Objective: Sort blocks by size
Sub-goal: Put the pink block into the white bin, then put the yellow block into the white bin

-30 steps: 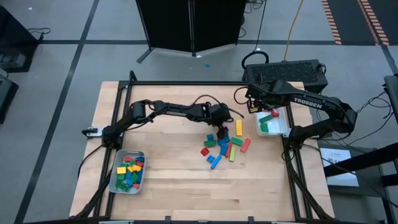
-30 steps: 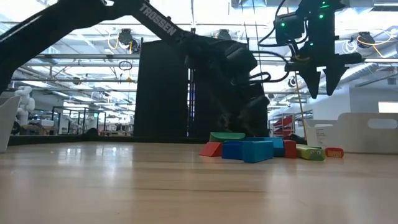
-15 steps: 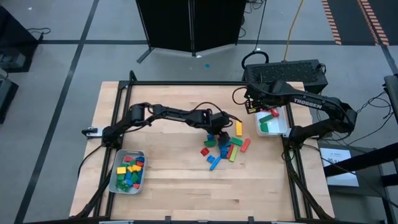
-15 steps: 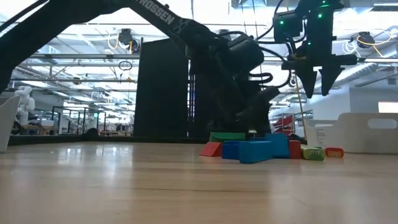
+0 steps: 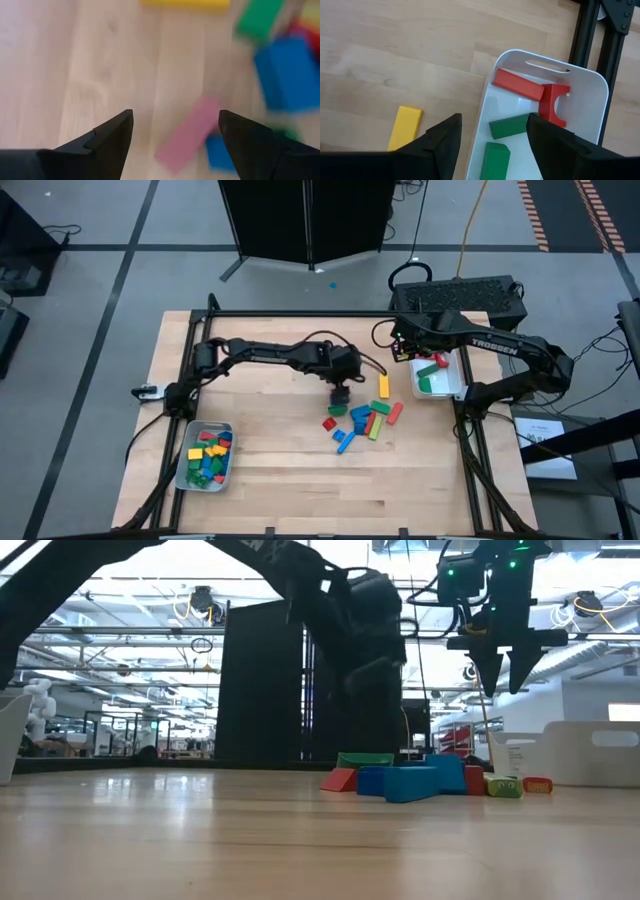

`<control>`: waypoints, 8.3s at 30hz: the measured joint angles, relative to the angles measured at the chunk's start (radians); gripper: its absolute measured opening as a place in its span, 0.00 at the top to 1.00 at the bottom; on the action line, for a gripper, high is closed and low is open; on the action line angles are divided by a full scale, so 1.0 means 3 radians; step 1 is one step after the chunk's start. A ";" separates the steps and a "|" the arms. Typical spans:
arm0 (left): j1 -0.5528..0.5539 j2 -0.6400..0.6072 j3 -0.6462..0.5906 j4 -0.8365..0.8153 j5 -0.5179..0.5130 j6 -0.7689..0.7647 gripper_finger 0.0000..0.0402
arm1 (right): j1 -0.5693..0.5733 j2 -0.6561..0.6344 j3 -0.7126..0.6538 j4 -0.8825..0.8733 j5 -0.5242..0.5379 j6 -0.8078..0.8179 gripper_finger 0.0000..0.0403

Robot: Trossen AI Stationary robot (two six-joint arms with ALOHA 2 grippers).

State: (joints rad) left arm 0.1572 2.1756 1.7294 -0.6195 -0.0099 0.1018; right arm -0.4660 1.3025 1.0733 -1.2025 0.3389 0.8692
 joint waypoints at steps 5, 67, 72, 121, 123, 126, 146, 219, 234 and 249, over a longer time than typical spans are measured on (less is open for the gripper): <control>-0.0027 -0.0038 -0.0036 -0.0440 0.0021 0.0672 0.27 | 0.0047 0.0000 0.0000 0.0006 0.0000 0.0001 0.47; 0.0234 -0.1159 -0.0267 0.0080 -0.0381 0.0467 0.78 | 0.0113 -0.0004 0.0000 0.2801 -0.1657 0.0041 0.47; 0.0233 -0.1148 -0.0275 0.0033 -0.0438 0.0469 0.78 | 0.0111 -0.0004 0.0000 0.2990 -0.1751 0.0090 0.47; 0.0190 -0.1150 -0.0272 0.0336 -0.0631 0.0469 0.78 | -0.0011 0.0131 -0.0001 0.3000 -0.1848 -0.0026 0.59; 0.0189 -0.1150 -0.0272 0.0366 -0.0631 0.0469 0.78 | -0.0011 0.0131 -0.0001 0.3001 -0.1850 -0.0065 0.70; 0.0189 -0.1149 -0.0273 0.0382 -0.0637 0.0475 0.78 | -0.0011 0.0126 0.0008 0.3031 -0.1853 -0.0082 0.90; 0.0120 -0.1155 -0.0267 0.0232 -0.1270 0.0400 0.25 | -0.0065 0.0114 -0.0003 0.2127 -0.1440 -0.0159 0.91; -0.0209 0.1196 0.0417 0.2831 -0.0250 -0.0201 0.29 | -0.0146 -0.0399 -0.0207 -0.0703 0.0014 0.0526 0.48; -0.0227 0.1142 0.1012 0.0094 -0.0538 -0.0889 0.29 | -0.0142 -0.0399 -0.0206 -0.0401 0.0013 0.0362 0.48; -0.0232 0.0406 0.0975 -0.1117 -0.1591 -0.2085 0.29 | -0.0142 -0.0398 -0.0205 -0.0057 0.0021 0.0172 0.48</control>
State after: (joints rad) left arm 0.0875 2.2973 2.0220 -0.9546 -0.4873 -0.5236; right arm -0.5087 1.1832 1.0119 -1.2197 0.3453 0.9207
